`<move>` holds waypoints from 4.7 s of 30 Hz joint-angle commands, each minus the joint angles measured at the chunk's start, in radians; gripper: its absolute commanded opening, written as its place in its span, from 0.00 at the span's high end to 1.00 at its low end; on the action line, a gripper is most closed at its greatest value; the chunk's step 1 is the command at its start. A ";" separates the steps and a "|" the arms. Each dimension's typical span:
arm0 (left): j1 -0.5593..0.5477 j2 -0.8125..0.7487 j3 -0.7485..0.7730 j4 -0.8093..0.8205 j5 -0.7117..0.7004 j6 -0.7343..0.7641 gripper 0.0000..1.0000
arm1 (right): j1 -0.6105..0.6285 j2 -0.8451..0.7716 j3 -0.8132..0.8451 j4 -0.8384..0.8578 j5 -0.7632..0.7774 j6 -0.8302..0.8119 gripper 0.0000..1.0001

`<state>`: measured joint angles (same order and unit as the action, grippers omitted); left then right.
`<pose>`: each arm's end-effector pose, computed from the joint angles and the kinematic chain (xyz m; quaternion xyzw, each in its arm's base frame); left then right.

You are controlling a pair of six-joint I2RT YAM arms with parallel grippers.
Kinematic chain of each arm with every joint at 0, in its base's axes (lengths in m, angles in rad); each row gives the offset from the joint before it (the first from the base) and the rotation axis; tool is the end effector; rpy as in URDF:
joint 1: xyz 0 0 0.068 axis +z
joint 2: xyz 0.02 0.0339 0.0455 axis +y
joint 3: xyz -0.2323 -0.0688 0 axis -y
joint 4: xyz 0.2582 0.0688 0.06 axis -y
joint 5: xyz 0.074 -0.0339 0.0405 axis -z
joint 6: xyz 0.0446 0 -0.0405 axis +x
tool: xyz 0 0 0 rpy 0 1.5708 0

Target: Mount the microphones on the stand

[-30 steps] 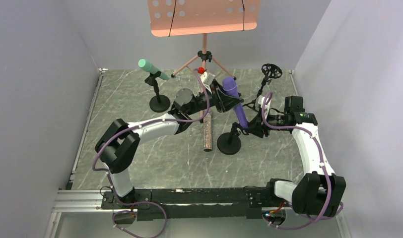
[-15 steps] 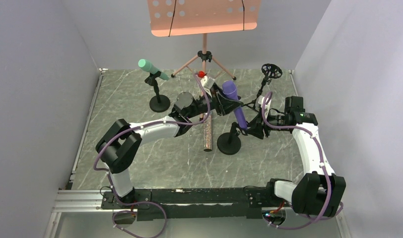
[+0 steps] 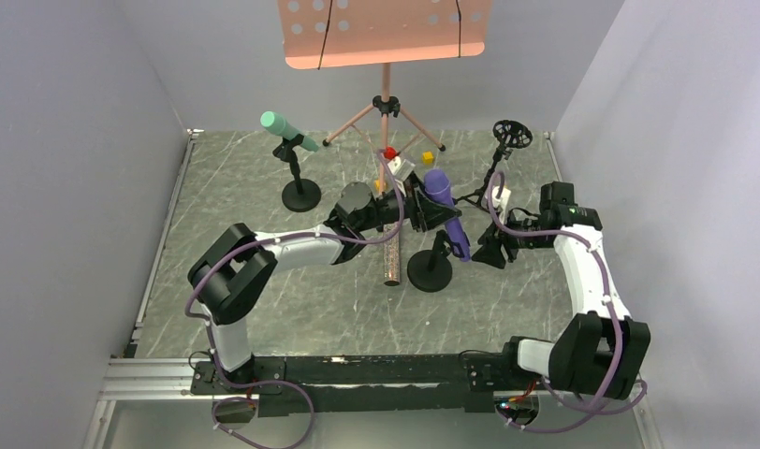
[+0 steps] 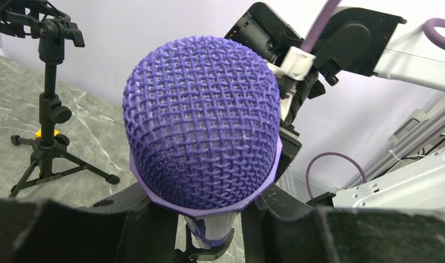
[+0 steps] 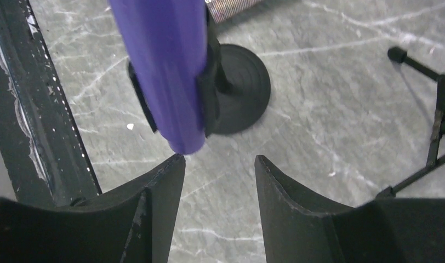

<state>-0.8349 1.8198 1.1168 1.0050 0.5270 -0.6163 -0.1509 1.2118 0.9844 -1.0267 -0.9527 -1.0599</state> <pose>0.2656 -0.3267 0.2510 0.2710 0.5459 -0.6315 0.4793 0.2374 0.0007 0.2364 -0.4502 0.7567 0.2926 0.3729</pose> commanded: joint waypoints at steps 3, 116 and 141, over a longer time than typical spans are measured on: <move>-0.011 0.055 -0.020 -0.056 0.072 0.034 0.98 | -0.080 0.024 0.063 -0.085 0.053 -0.078 0.45; 0.076 0.198 0.026 0.055 0.531 0.384 0.48 | -0.099 0.013 0.011 -0.008 -0.063 -0.040 0.40; 0.039 -0.151 -0.356 0.413 0.311 0.240 1.00 | -0.101 -0.006 0.019 -0.003 -0.053 -0.023 0.40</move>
<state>-0.7845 1.8595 0.8223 1.2304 0.8921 -0.3153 -0.2474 1.2407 0.9955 -1.0584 -0.9779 -1.0813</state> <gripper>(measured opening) 0.268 0.600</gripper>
